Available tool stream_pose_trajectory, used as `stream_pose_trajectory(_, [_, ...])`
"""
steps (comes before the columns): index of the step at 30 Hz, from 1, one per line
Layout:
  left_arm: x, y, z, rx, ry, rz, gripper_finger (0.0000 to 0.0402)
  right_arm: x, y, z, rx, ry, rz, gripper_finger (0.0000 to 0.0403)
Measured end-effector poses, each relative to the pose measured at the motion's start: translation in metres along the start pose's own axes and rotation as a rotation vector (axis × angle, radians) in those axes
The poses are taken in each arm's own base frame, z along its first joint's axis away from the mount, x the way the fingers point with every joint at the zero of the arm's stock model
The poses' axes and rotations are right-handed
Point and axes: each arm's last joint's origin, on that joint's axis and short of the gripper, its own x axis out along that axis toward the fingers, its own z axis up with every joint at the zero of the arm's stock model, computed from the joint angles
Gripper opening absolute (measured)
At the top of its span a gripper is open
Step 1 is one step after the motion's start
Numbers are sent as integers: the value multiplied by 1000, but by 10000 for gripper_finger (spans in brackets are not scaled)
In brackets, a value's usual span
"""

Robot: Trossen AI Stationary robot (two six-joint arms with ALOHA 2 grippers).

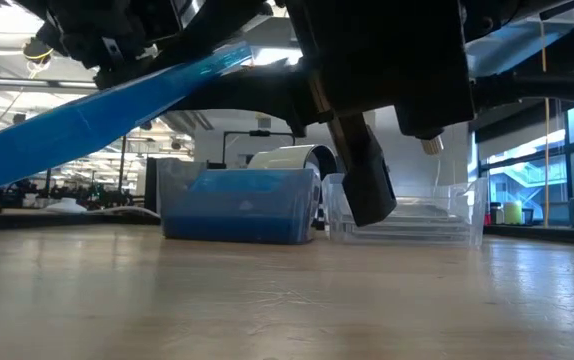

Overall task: Pick & place jewel cases by type
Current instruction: Put the blue cd case into the black bin

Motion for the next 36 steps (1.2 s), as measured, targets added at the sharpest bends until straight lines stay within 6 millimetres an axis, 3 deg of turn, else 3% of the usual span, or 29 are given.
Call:
stream_pose_trajectory(6, [0, 2, -2, -15, 15, 23, 164, 0, 0, 0, -3, -1, -1, 40])
stream_pose_trajectory(12, [3, 5, -4, -26, 41, 40, 163, 0, -1, 0, -3, -22, -8, 59])
stream_pose_trajectory(16, [7, 11, -7, 9, 74, 67, 160, 0, -1, 0, -35, -32, -16, 44])
stream_pose_trajectory(22, [16, 17, -9, -19, 139, -5, 146, 0, -1, 0, -46, -31, -16, 45])
stream_pose_trajectory(26, [21, 21, -12, -39, 185, -44, 131, 0, -1, 0, -20, -31, -16, 59])
stream_pose_trajectory(36, [24, 22, -13, -26, 208, -87, 52, 1, -1, -1, 17, -42, -12, 48])
